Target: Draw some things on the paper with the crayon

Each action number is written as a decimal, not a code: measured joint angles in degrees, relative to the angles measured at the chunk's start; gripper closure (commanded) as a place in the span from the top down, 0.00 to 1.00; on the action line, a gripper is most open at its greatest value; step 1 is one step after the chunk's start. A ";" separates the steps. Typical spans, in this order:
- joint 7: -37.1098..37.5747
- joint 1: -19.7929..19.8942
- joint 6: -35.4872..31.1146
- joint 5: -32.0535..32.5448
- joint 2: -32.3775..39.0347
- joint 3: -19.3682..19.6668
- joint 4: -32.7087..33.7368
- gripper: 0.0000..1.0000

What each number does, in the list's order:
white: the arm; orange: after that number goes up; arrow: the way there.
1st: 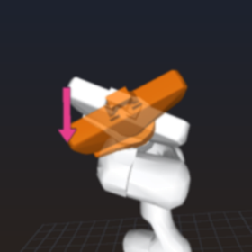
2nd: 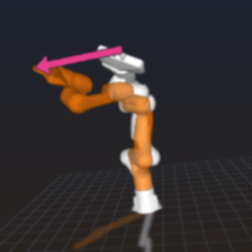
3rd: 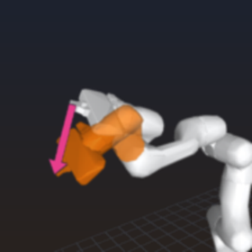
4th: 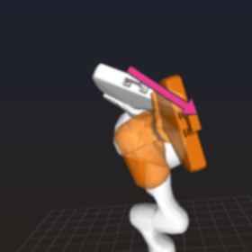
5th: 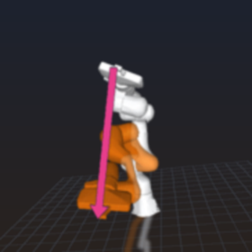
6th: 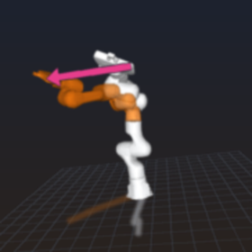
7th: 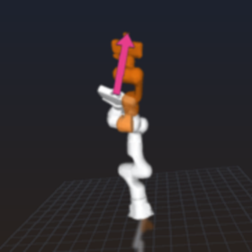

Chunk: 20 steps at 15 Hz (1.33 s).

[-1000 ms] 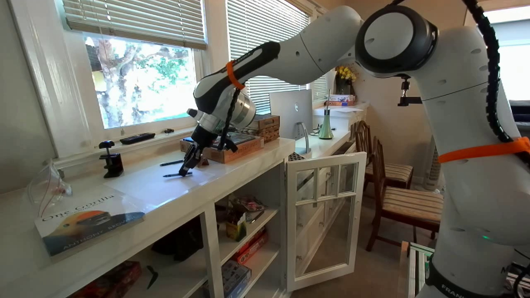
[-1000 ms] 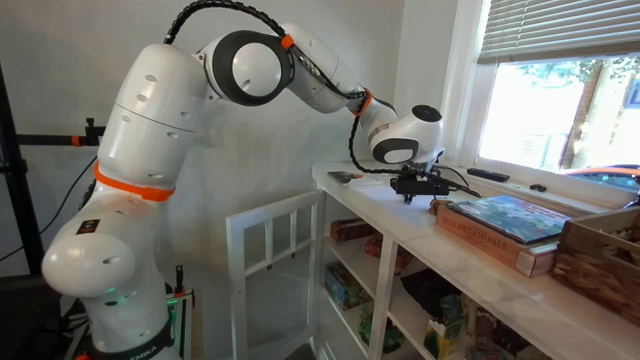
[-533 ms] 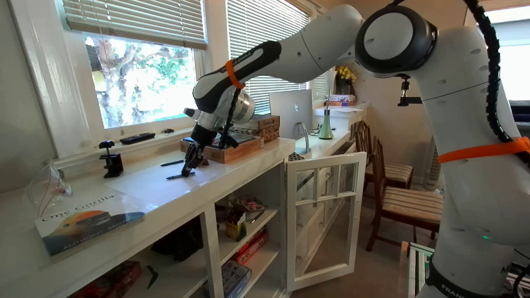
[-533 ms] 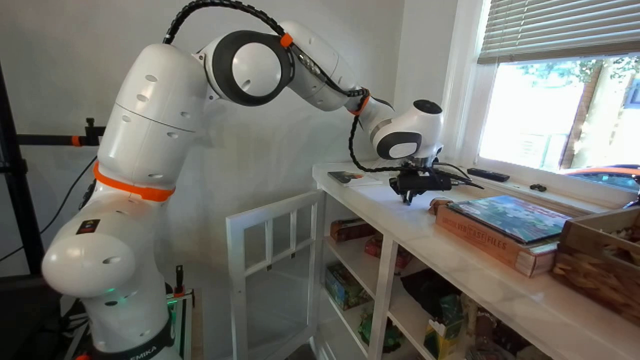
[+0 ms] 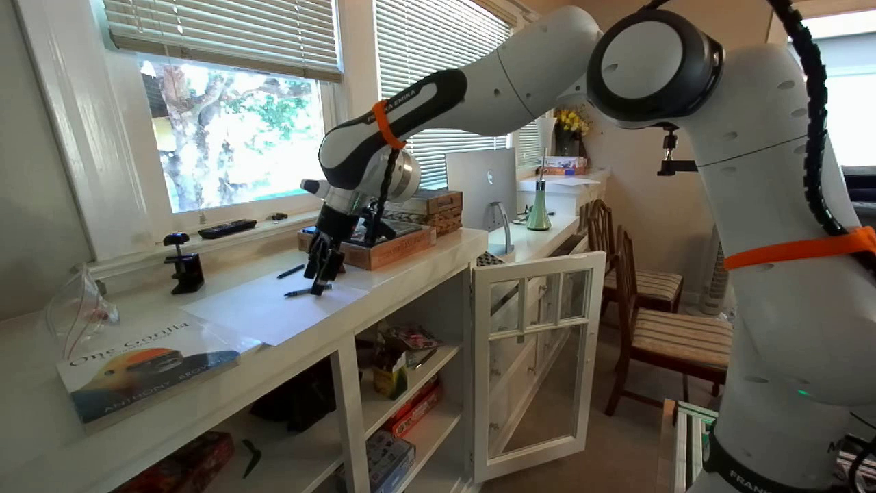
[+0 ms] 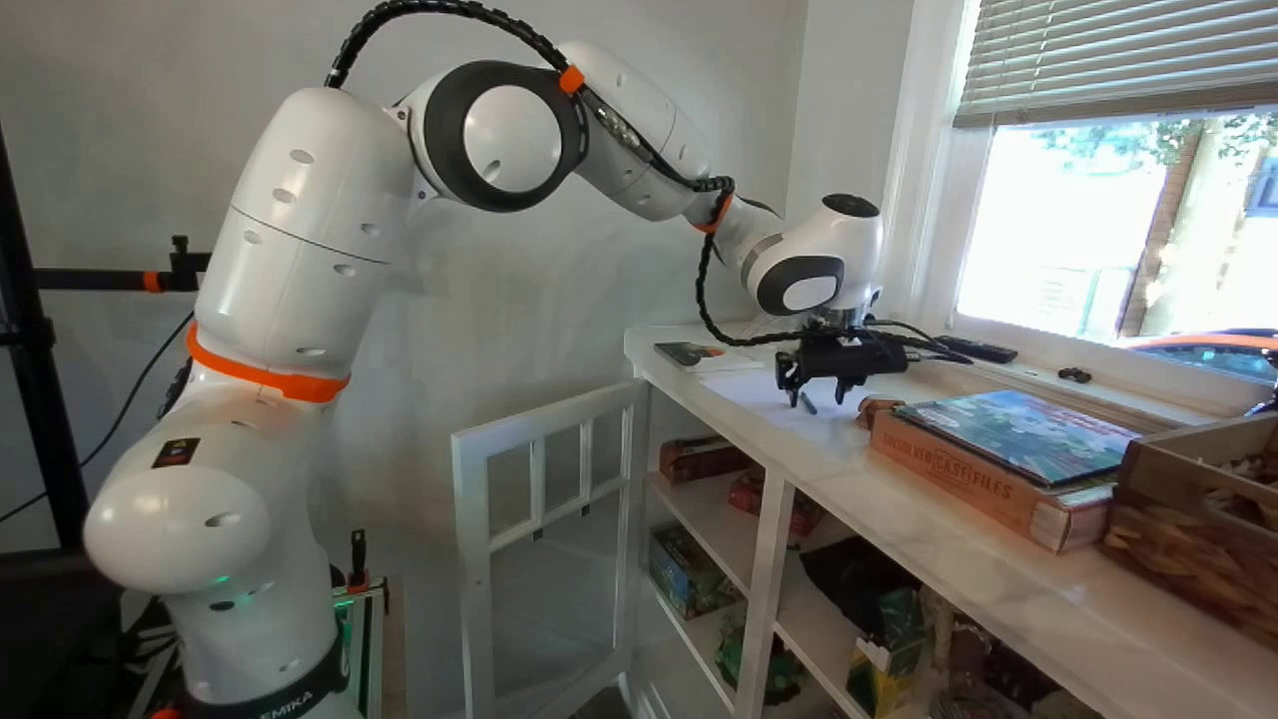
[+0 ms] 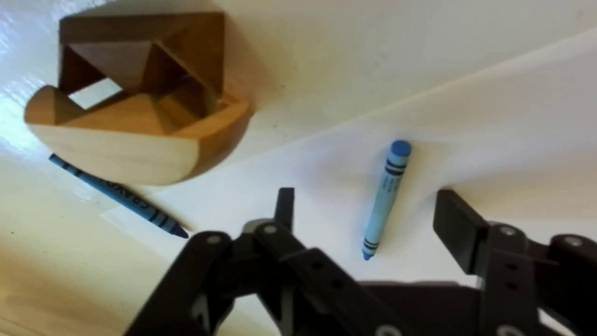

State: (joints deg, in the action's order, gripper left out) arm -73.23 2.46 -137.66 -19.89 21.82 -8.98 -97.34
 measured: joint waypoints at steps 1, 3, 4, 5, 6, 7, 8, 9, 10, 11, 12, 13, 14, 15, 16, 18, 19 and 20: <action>0.02 0.00 0.31 0.67 0.00 0.03 0.00 1.00; 0.04 0.00 0.86 1.69 0.00 0.09 0.00 0.75; 0.04 0.00 0.96 2.05 0.00 0.10 0.00 0.75; 0.04 0.00 1.00 2.36 0.00 0.10 0.00 0.68; 0.08 0.00 1.01 2.50 -0.06 0.10 0.01 0.58; 0.10 0.00 1.03 2.59 -0.16 0.10 0.01 0.50; 0.10 0.00 1.04 2.64 -0.25 0.10 0.01 0.44; 0.10 0.00 1.05 2.69 -0.34 0.10 0.01 0.35; 0.11 0.00 1.07 2.76 -0.43 0.10 0.01 0.28; 0.12 0.00 1.07 2.82 -0.51 0.10 0.01 0.19; 0.12 0.00 1.11 2.85 -0.59 0.10 0.02 0.13; 0.13 0.00 1.17 2.86 -0.68 0.11 0.02 0.04; 0.14 0.00 1.33 2.87 -0.71 0.12 0.02 0.01; 0.14 0.00 1.60 2.87 -0.72 0.13 0.04 0.00; 0.14 0.00 1.97 2.87 -0.72 0.13 0.08 0.00; 0.15 0.02 2.67 2.87 -0.72 0.13 0.30 0.03; 0.15 0.03 2.98 2.86 -0.71 0.15 0.41 0.03; 0.15 0.03 3.21 2.87 -0.72 0.18 0.52 0.03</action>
State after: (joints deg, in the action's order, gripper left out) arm -73.08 2.49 -134.44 -17.02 21.11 -8.80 -96.82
